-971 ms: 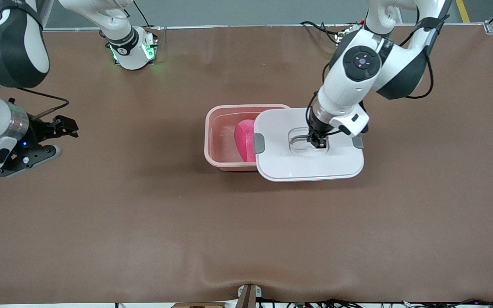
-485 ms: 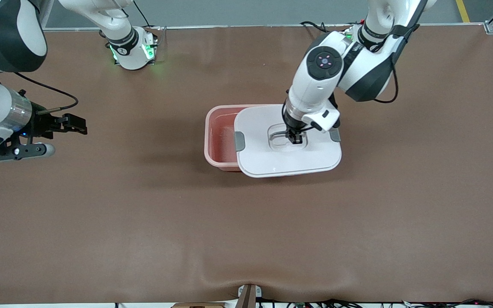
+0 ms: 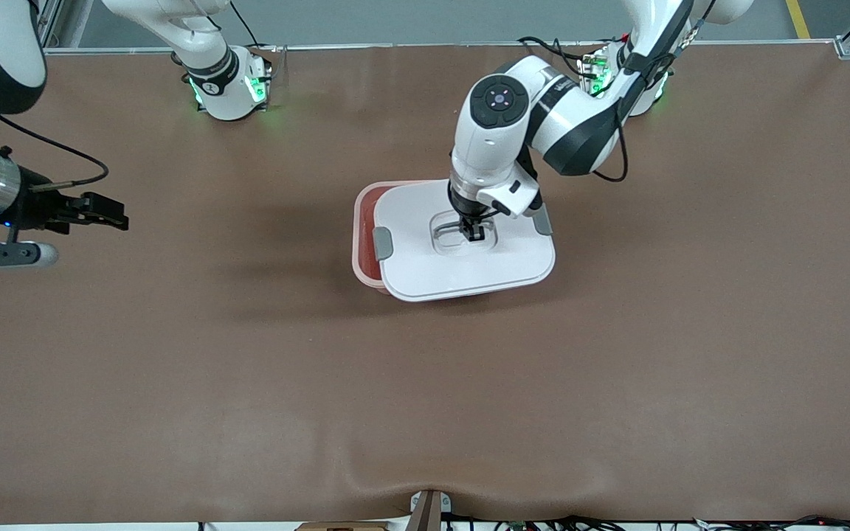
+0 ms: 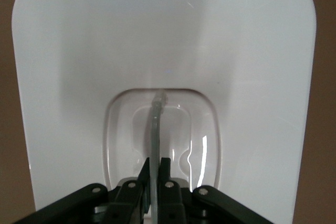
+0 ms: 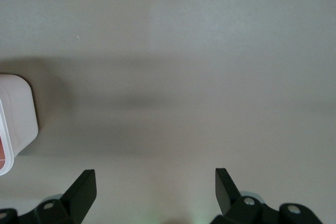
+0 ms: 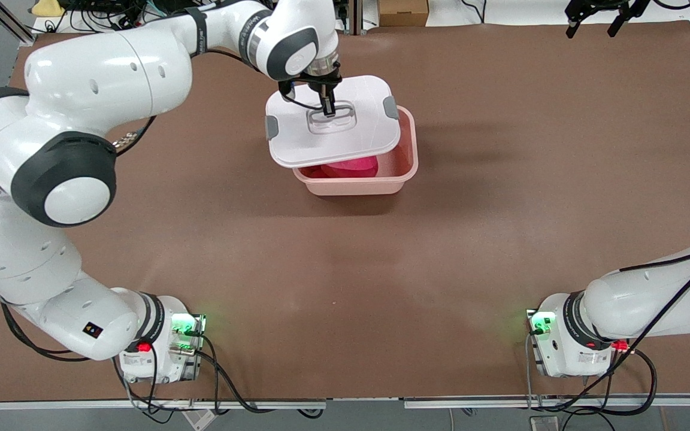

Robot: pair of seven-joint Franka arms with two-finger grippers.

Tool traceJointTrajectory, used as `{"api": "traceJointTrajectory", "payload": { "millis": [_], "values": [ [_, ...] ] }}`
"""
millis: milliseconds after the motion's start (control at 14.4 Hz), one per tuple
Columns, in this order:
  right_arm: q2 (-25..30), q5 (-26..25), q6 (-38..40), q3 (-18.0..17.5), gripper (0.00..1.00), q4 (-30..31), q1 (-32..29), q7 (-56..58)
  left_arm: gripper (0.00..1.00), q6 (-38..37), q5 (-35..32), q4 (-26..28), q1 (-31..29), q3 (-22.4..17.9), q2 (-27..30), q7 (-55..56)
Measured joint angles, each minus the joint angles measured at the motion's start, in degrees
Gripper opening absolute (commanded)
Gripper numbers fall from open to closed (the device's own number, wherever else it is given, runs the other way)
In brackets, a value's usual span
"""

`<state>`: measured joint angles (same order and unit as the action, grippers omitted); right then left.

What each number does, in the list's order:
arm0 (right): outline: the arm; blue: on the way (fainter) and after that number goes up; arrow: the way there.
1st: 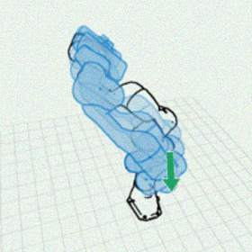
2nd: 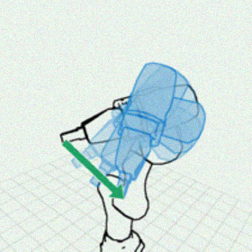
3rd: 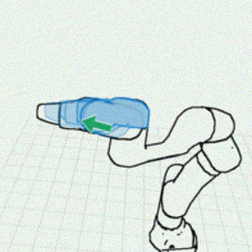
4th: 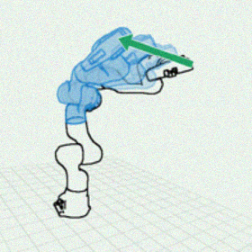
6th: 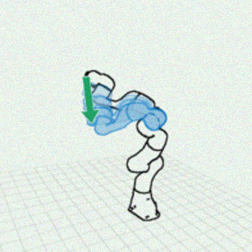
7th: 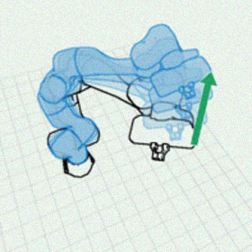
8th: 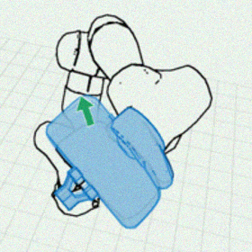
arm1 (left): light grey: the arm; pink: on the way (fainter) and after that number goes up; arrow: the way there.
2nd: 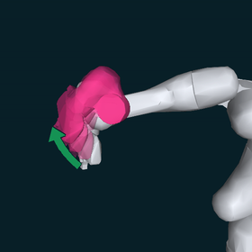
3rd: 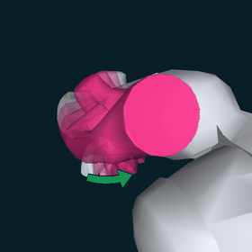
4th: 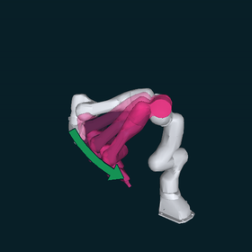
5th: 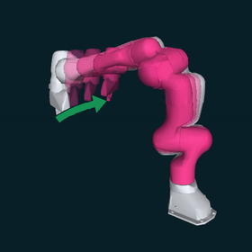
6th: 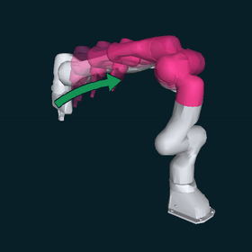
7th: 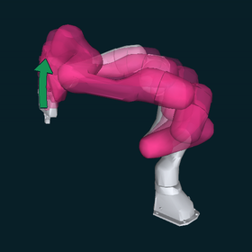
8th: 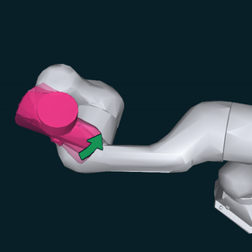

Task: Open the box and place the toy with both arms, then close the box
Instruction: 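Lower the lid onto the box with the left gripper and press it down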

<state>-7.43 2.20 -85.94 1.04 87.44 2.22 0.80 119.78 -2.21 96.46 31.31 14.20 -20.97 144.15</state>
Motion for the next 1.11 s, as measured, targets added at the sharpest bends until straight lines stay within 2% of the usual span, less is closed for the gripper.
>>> {"api": "traceJointTrajectory", "payload": {
  "millis": [277, 693, 1109],
  "values": [
    [0.15, 0.13, 0.06, 0.05, 1.0, 0.02, -2.75, -0.01, 0.0, 0.38, 0.0, -0.9, 1.04, 0.01, -0.92, 0.11],
    [0.15, 0.33, -0.11, -0.49, 1.0, 0.02, -2.84, -0.02, 0.0, 2.69, -0.02, -1.09, 3.45, 0.0, -1.79, 0.57],
    [0.58, 0.85, -0.17, -0.52, 1.0, 0.02, -2.84, -0.02, 0.0, 2.68, -4.85, -1.05, 4.78, 0.0, -3.61, 4.95]
  ]
}}
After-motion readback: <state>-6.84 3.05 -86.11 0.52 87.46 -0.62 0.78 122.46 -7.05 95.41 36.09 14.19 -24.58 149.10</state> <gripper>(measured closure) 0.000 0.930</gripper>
